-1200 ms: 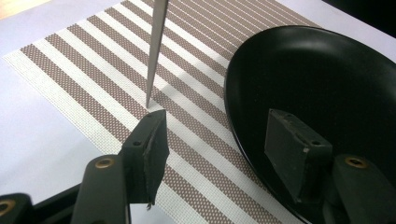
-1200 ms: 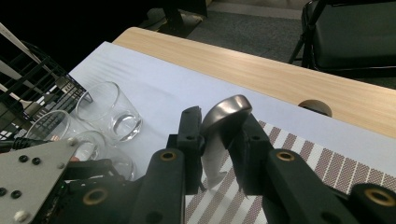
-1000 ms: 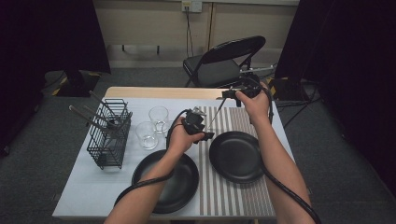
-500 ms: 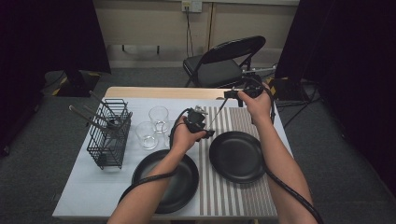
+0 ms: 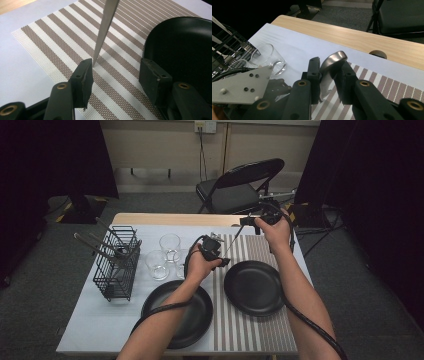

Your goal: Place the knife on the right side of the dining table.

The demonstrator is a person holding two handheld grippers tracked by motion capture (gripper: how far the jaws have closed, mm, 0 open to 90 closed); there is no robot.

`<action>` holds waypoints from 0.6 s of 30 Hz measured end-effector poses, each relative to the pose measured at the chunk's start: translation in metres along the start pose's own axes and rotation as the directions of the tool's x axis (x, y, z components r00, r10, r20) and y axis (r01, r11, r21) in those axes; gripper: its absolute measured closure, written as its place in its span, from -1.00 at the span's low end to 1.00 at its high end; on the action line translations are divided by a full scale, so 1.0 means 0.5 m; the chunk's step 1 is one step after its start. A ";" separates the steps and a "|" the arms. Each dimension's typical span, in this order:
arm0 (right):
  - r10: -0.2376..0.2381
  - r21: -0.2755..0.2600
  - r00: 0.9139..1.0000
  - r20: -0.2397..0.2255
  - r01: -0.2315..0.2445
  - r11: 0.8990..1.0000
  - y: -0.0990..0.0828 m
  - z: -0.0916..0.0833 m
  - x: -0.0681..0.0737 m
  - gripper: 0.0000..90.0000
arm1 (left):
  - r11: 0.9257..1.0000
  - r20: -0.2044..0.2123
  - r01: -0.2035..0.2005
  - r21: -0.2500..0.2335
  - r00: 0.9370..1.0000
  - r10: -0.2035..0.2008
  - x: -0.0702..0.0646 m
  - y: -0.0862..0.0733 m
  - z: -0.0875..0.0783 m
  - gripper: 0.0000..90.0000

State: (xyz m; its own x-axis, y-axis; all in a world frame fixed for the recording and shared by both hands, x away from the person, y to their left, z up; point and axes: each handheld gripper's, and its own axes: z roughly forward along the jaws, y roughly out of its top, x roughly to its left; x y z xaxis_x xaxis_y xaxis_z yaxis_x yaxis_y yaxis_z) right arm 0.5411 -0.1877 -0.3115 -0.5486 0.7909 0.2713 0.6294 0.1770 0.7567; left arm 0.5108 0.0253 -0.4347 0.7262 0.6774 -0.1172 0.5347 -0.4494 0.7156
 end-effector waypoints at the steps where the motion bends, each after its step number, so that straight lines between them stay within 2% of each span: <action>1: 0.000 -0.001 1.000 0.000 0.000 1.000 0.000 0.000 -0.001 0.67 | 1.000 0.003 0.010 -0.006 1.000 -0.010 0.001 0.000 0.002 0.01; 11: 0.003 0.000 1.000 -0.002 -0.003 1.000 -0.001 -0.001 -0.004 0.67 | 1.000 -0.027 -0.016 0.006 0.999 0.016 0.008 0.008 0.017 0.08; 18: 0.006 0.003 1.000 -0.003 -0.006 1.000 0.000 -0.001 -0.006 0.68 | 1.000 -0.038 -0.006 0.005 0.999 0.006 0.009 0.008 0.032 0.12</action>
State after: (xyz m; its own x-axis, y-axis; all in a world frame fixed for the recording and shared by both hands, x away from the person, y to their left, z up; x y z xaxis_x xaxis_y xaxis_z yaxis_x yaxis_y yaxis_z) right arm 0.5424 -0.1903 -0.3122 -0.5467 0.7901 0.2773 0.6342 0.1744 0.7533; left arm 0.5234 0.0172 -0.4433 0.7124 0.6964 -0.0866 0.5327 -0.4563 0.7127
